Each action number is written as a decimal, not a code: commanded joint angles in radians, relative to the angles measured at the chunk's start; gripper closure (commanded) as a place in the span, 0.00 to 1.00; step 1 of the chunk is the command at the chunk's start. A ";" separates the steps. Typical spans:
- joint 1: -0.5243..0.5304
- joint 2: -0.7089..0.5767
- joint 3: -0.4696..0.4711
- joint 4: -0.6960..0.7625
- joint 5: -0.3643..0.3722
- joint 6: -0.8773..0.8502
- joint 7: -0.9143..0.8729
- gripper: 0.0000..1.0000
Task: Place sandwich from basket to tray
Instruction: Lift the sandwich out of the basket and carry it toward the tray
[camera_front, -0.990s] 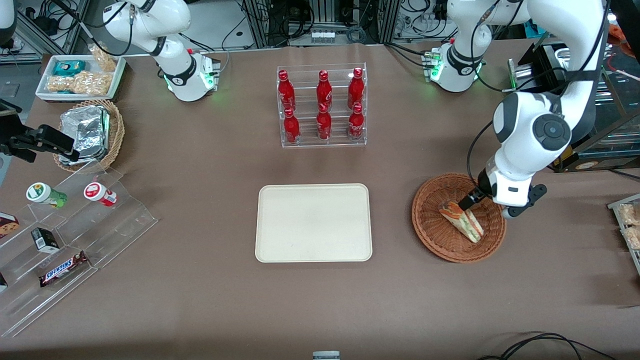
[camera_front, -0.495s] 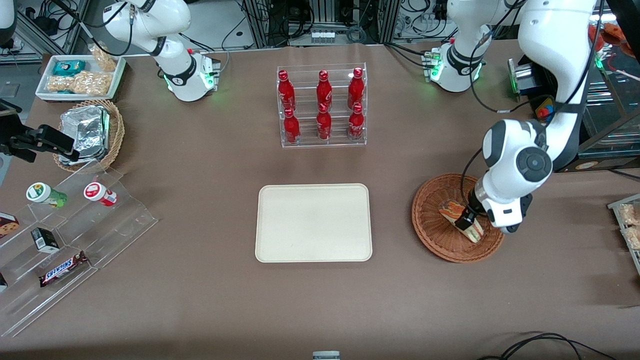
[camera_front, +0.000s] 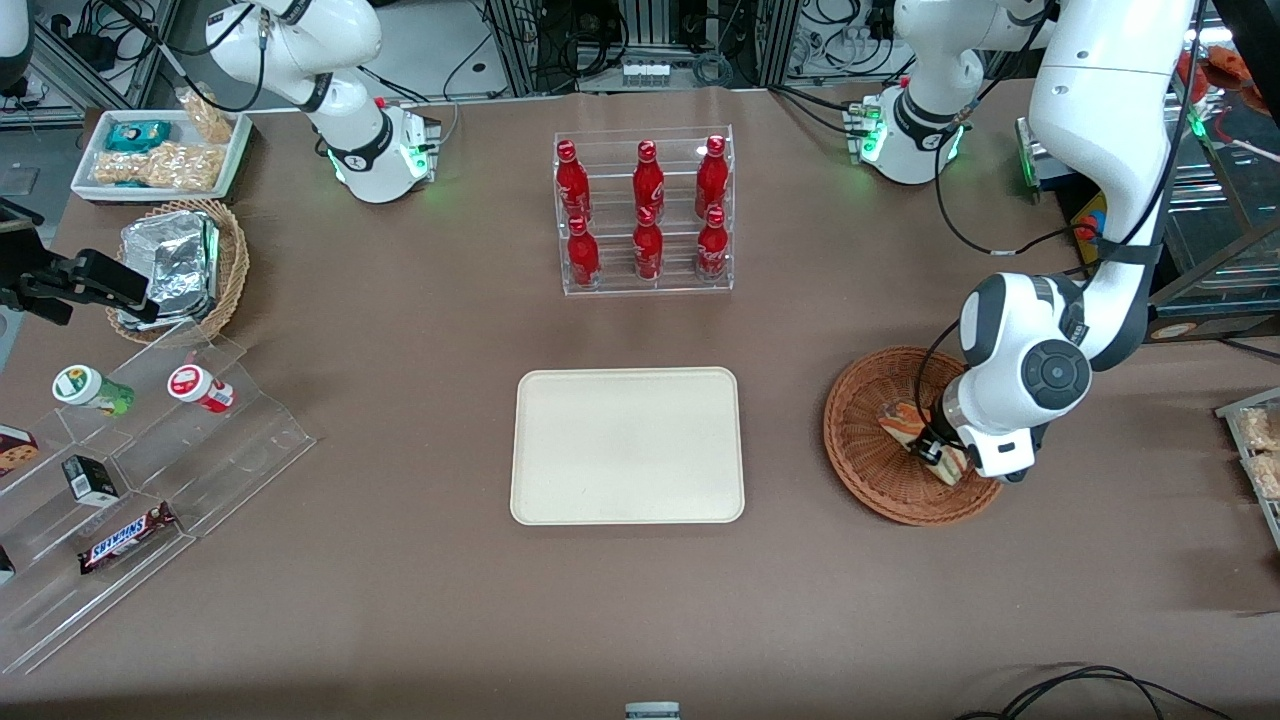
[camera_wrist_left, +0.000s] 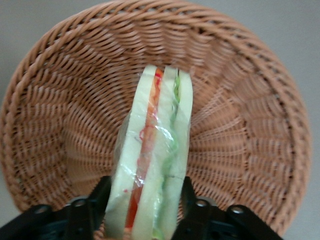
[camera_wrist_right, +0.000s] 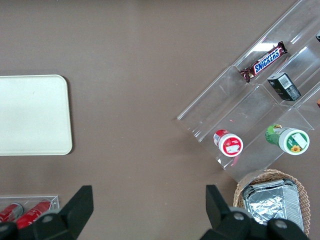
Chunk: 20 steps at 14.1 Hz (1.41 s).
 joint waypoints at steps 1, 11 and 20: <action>-0.001 -0.019 0.002 0.100 0.017 -0.152 -0.021 0.89; -0.102 0.053 -0.108 0.373 0.005 -0.400 0.203 0.85; -0.355 0.258 -0.169 0.617 0.082 -0.263 0.365 0.85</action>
